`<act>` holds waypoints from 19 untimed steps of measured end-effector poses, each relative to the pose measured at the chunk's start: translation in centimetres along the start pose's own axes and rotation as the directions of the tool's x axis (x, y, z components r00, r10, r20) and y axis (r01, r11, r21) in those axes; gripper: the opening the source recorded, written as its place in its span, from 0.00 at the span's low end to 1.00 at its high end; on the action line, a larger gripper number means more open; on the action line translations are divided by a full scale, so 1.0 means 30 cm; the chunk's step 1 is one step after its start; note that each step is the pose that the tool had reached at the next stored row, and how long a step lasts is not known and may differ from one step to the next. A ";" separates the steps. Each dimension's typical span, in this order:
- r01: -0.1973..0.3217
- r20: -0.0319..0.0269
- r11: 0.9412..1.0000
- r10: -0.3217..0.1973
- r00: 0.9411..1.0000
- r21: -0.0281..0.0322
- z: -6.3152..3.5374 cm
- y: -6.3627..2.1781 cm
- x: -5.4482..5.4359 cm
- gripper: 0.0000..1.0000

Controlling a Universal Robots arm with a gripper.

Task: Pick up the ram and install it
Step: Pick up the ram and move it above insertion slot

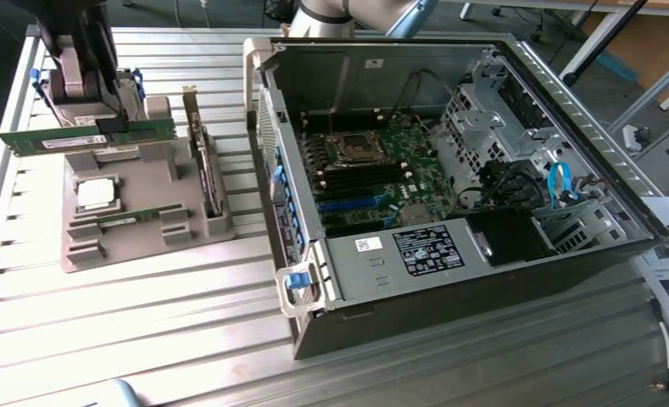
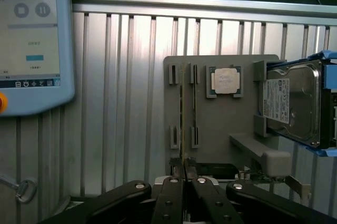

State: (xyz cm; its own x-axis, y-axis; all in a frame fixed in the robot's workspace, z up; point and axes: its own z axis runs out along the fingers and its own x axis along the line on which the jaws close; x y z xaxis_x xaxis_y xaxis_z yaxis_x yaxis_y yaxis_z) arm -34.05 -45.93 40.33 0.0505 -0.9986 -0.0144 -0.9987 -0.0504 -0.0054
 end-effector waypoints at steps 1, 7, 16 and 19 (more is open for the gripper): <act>0.000 0.000 1.000 0.000 1.000 0.000 0.000 -0.005 0.000 0.12; 0.000 0.000 1.000 0.000 1.000 -0.001 0.000 -0.032 0.002 0.12; 0.000 0.000 1.000 0.000 1.000 -0.001 0.000 -0.082 0.006 0.12; 0.000 0.000 1.000 0.000 1.000 -0.002 0.000 -0.099 0.007 0.12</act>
State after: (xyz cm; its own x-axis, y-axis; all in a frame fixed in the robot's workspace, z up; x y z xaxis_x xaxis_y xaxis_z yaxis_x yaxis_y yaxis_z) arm -31.08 -45.99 40.33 0.0505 -0.9986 -0.0145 -0.9987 -0.0504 -0.0038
